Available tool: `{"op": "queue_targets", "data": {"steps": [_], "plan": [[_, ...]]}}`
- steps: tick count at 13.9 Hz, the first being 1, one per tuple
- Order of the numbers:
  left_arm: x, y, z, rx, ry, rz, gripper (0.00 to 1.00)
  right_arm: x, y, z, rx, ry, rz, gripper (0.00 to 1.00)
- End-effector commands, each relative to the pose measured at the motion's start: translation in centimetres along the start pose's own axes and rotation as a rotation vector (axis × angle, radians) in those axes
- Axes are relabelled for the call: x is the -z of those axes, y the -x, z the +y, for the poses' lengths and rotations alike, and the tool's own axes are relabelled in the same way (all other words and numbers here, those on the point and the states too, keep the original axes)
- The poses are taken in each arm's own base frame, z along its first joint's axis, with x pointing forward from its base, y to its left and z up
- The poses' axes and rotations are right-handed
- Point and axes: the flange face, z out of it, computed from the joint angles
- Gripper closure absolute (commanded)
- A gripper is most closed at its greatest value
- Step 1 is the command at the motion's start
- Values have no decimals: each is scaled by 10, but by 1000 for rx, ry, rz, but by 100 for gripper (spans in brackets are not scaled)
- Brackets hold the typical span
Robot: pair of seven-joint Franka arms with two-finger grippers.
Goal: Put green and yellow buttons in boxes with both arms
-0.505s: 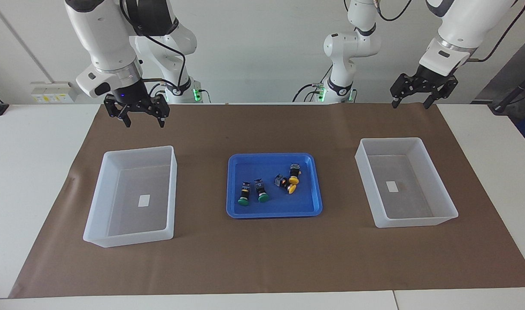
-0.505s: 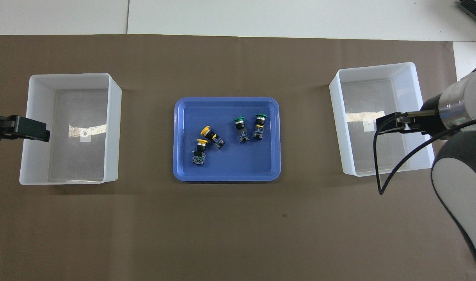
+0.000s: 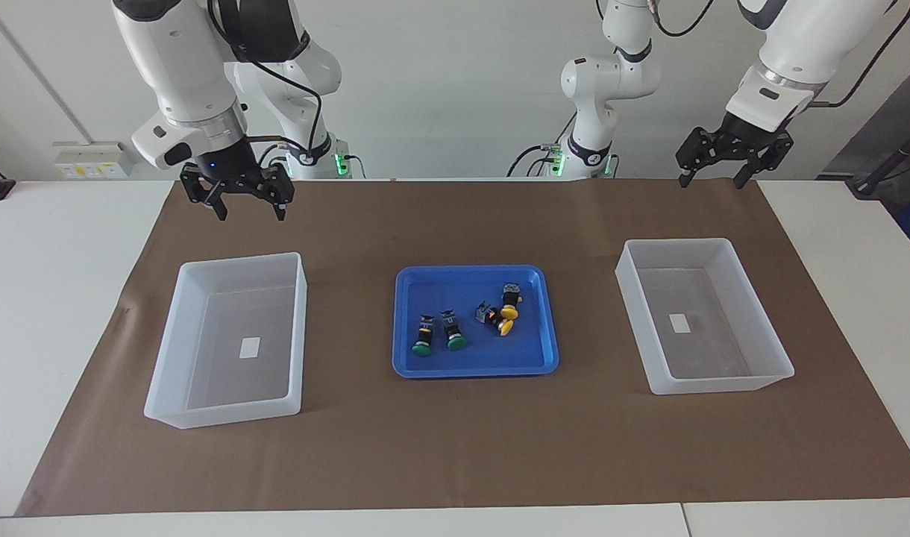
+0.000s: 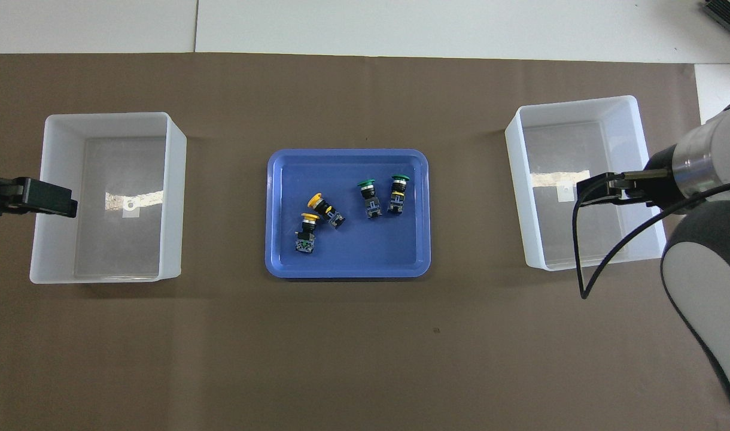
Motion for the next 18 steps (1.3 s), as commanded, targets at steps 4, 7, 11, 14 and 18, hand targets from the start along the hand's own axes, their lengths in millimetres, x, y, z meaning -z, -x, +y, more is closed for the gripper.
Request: {"op": "queue_targets", "data": {"steps": [4, 7, 11, 14, 18], "plan": [[-4, 3, 4, 12, -14, 31, 0, 6, 2, 0, 25, -30, 33, 0], [-11, -2, 7, 4, -9, 83, 0, 6, 2, 3, 21, -29, 30, 0], [-49, -3, 46, -56, -1, 173, 0, 4, 2, 5, 9, -29, 28, 0], [-102, -14, 96, -100, 16, 206, 0, 4, 2, 5, 8, -29, 31, 0], [-179, -25, 167, -116, 47, 204, 0, 0, -3, -5, 14, -32, 53, 0]]}}
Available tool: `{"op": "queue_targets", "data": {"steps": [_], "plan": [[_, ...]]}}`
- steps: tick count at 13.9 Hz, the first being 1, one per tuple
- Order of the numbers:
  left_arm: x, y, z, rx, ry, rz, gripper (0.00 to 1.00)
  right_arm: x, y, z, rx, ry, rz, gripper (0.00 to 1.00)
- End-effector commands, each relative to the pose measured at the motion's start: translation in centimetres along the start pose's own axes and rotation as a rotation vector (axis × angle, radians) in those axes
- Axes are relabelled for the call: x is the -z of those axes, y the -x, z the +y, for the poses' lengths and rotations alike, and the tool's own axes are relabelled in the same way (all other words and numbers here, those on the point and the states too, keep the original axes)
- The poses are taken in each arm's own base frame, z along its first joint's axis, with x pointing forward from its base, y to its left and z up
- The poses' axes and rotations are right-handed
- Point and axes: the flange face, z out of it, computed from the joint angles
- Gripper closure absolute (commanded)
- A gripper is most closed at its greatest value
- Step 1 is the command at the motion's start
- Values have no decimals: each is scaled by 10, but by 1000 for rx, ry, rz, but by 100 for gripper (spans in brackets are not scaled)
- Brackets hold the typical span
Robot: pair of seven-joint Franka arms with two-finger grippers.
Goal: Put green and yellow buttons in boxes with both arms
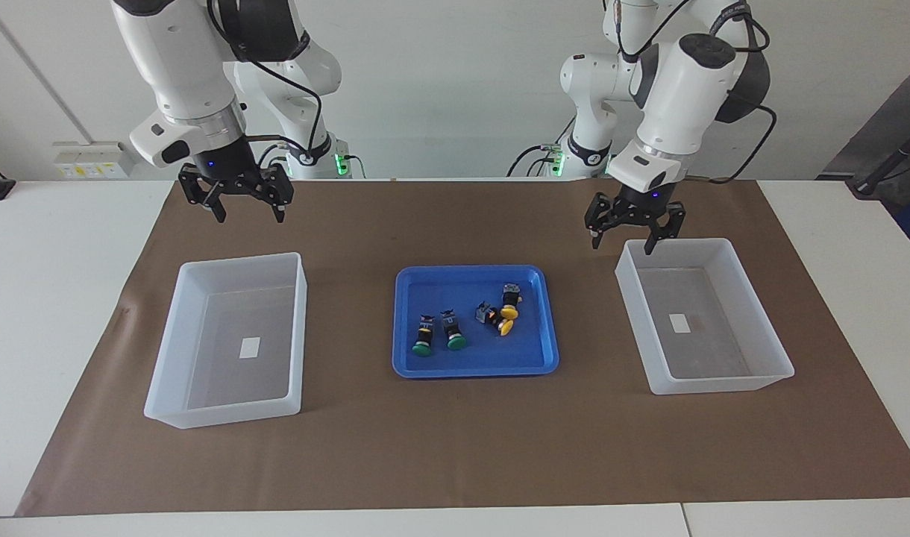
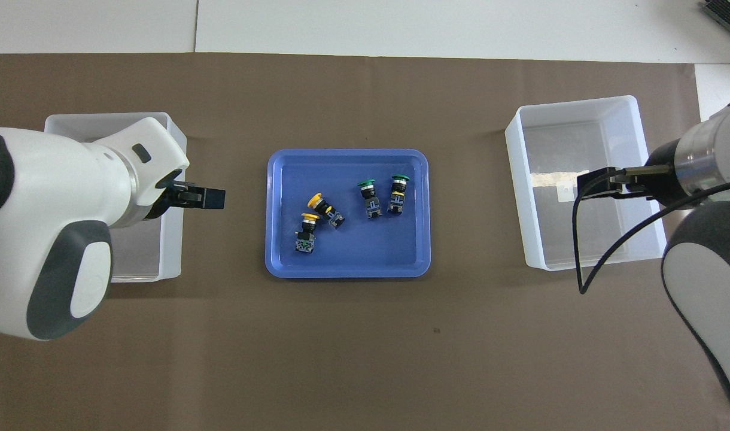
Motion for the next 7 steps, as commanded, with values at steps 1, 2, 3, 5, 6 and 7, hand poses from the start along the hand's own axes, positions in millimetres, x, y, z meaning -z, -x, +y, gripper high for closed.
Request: {"op": "queue_targets", "data": {"steps": [1, 2, 3, 5, 6, 7], "plan": [[-51, 0, 33, -4, 18, 10, 0, -5, -1, -3, 12, -27, 21, 0], [-65, 6, 43, -21, 24, 20, 0, -9, -2, -5, 14, -28, 29, 0], [-80, 15, 47, -29, 26, 25, 0, -13, -5, -9, 19, -29, 32, 0], [-95, 22, 56, -46, 32, 32, 0, -28, -13, -29, 25, -34, 37, 0], [-110, 23, 67, -47, 34, 11, 0, -34, -17, -35, 7, -36, 44, 0], [-124, 23, 77, -35, 40, 13, 0, -44, -21, -47, 8, -41, 51, 0]]}}
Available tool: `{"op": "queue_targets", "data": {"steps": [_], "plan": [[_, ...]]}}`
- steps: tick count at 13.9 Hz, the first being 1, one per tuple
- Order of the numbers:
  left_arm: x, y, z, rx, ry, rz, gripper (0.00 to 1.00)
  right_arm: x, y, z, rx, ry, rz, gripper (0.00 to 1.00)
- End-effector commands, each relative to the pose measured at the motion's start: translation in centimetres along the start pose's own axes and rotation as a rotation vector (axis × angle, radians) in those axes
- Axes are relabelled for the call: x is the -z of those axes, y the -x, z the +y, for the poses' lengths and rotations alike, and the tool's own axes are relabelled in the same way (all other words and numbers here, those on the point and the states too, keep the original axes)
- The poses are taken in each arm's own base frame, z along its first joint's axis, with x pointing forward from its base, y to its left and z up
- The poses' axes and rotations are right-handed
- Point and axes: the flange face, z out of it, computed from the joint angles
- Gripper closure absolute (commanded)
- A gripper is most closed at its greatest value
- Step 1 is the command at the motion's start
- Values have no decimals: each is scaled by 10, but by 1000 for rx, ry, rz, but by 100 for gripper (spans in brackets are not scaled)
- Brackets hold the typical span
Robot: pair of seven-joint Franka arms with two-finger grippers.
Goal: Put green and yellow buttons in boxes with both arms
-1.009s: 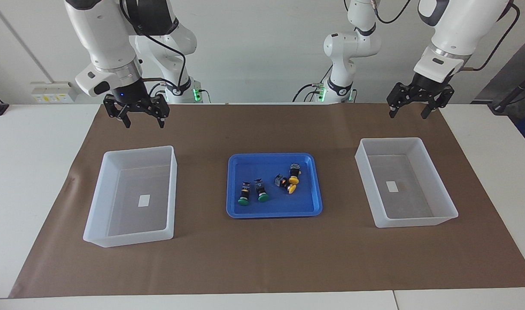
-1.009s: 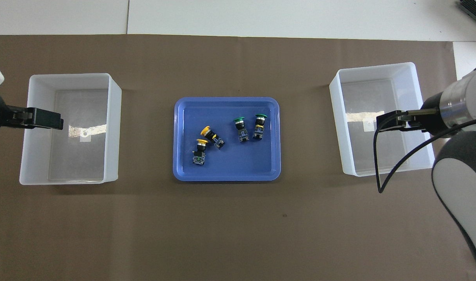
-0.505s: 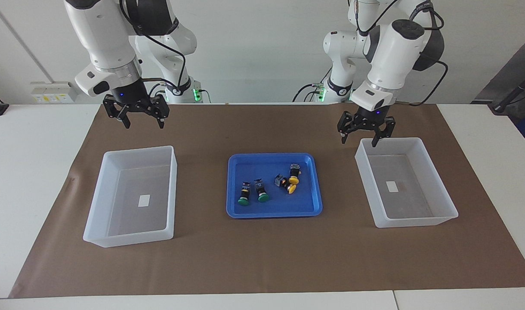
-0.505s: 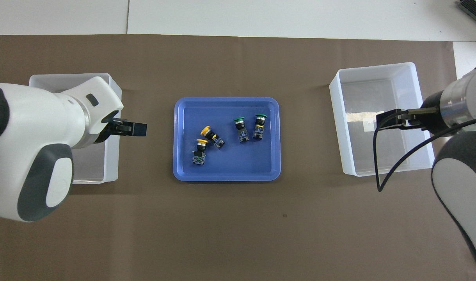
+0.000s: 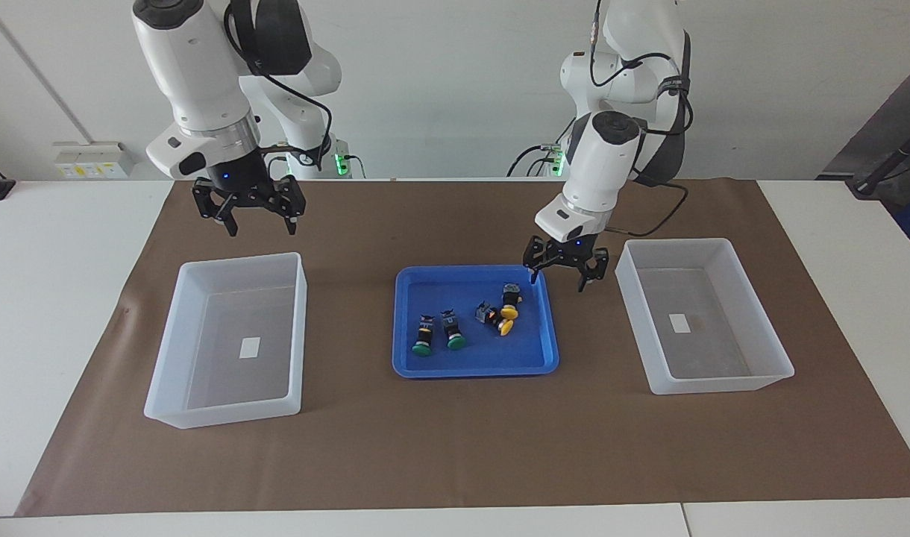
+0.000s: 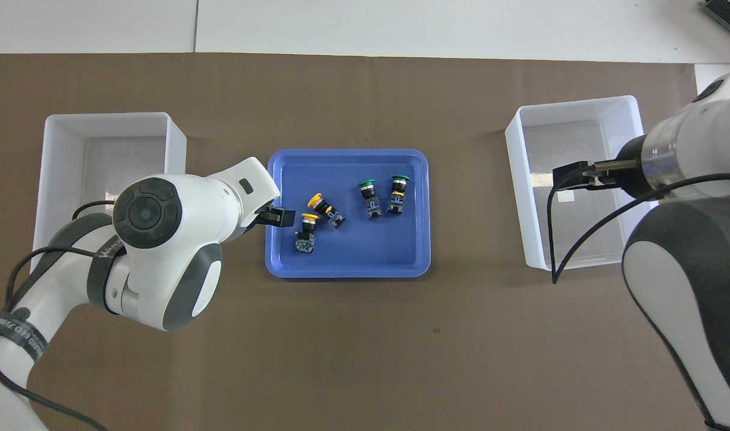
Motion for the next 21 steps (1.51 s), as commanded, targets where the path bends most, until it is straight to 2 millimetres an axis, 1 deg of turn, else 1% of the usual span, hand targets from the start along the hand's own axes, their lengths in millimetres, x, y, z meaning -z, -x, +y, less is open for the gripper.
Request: {"op": "queue_targets", "data": {"steps": [1, 3, 4, 5, 6, 7, 8, 10, 11, 12, 14, 16, 17, 20, 21], "plan": [[-35, 6, 35, -2, 18, 15, 0, -28, -12, -27, -21, -32, 19, 0], [-54, 14, 48, -25, 19, -12, 0, -53, -23, -48, -32, -41, 33, 0], [-66, 17, 53, -35, 17, -31, 0, -65, -25, -62, -20, -37, 34, 0], [-80, 20, 61, -46, 17, -49, 0, -82, -30, -74, -30, -38, 40, 0], [-88, 23, 69, -58, 19, -53, 0, -104, -38, -79, -61, -45, 52, 0], [-89, 24, 69, -60, 17, -60, 0, -123, -42, -91, -67, -53, 61, 0], [-89, 25, 69, -60, 17, -62, 0, -133, -45, -96, -71, -58, 69, 0], [-90, 25, 68, -60, 16, -63, 0, -159, -45, -116, -72, -61, 61, 0], [-90, 25, 68, -59, 16, -63, 0, -169, -46, -122, -86, -67, 67, 0], [-90, 24, 67, -56, 16, -63, 6, -180, -48, -125, -110, -71, 69, 0], [-90, 24, 66, -54, 15, -66, 41, -200, -40, -155, -108, -80, 64, 0], [-90, 24, 63, -50, 12, -75, 84, -218, -33, -184, -136, -95, 69, 1], [-89, 22, 62, -47, 11, -79, 100, -227, -32, -190, -148, -97, 71, 7], [-74, 0, 50, -12, 9, -128, 100, -243, -32, -194, -153, -89, 70, 31], [-66, -4, 48, -7, 8, -139, 100, -246, -27, -208, -153, -97, 76, 35]]}}
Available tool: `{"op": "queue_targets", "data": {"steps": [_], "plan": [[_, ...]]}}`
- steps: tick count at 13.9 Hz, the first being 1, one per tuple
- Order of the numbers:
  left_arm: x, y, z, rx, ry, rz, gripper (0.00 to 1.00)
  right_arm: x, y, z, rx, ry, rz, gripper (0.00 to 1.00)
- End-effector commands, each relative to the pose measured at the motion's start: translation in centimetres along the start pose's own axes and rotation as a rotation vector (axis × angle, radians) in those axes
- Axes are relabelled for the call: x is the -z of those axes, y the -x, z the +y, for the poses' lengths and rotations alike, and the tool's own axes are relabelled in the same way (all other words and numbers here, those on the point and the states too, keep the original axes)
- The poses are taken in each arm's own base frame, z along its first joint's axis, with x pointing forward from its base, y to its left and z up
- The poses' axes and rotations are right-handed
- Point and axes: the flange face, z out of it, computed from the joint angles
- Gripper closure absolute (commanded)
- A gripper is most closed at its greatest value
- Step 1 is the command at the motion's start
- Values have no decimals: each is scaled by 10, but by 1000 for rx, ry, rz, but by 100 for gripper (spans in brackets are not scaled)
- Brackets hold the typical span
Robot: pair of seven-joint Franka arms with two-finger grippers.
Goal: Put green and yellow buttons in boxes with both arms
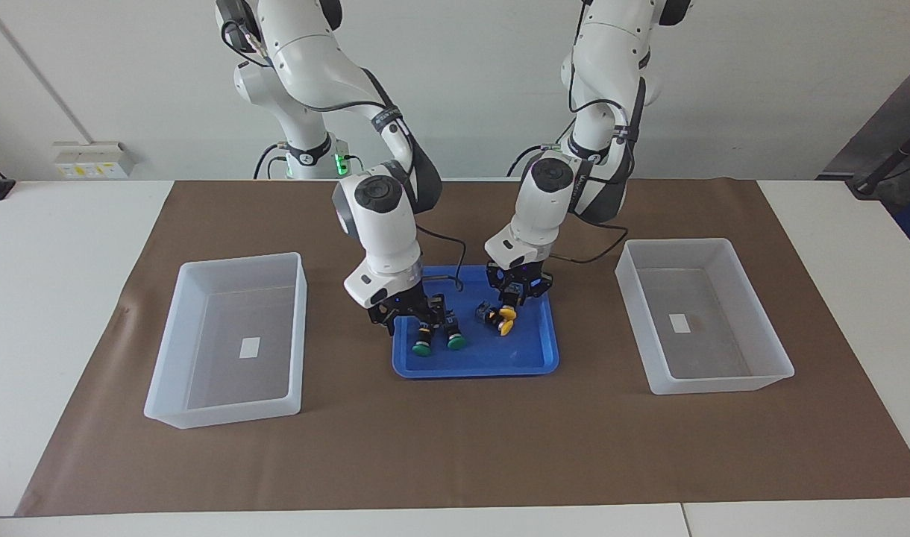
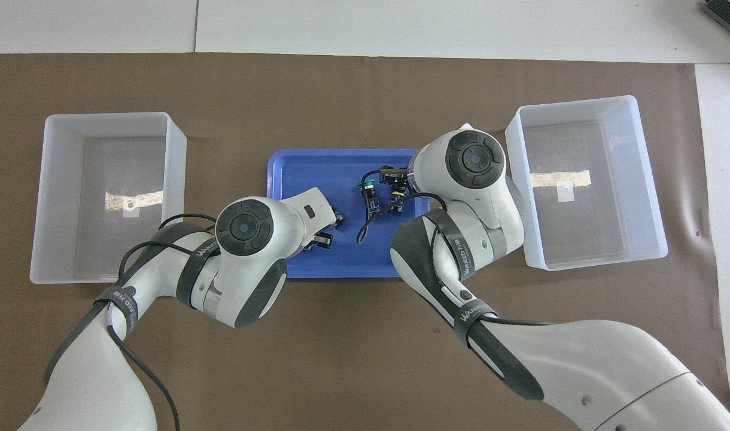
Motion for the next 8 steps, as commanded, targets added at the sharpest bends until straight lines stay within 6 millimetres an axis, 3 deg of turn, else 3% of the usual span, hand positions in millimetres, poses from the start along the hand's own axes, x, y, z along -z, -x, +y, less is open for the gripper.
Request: {"op": "queue_targets", "data": {"steps": [1, 3, 5, 8], "plan": [[25, -16, -17, 41, 0, -32, 100, -7, 2, -12, -24, -6, 17, 37], [55, -18, -32, 62, -2, -30, 100, -11, 5, -13, -21, -2, 12, 37], [86, -28, -64, 120, -1, -45, 100, -18, 8, -15, -17, 0, 7, 37], [150, -45, -117, 240, 30, -104, 100, -22, 11, -14, -11, 8, -1, 37]]}}
